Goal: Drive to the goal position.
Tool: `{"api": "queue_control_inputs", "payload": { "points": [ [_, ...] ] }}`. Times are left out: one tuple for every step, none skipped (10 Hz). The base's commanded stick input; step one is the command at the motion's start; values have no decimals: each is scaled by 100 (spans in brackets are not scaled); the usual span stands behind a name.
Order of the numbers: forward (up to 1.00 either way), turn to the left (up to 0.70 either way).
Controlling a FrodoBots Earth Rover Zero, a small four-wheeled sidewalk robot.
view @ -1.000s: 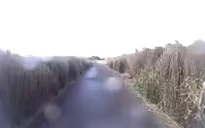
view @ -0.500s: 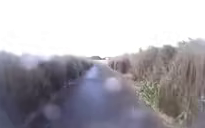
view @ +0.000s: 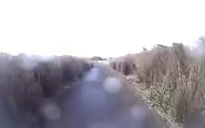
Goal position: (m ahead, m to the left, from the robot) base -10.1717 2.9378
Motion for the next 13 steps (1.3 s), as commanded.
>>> {"api": "queue_control_inputs", "payload": {
  "points": [
    [70, 0],
    [70, 0],
    [70, 0],
    [70, 0],
    [70, 0],
    [70, 0],
    [70, 0],
    [70, 0],
    [70, 0],
    [70, 0],
    [70, 0],
    [70, 0],
    [70, 0]
  ]
}}
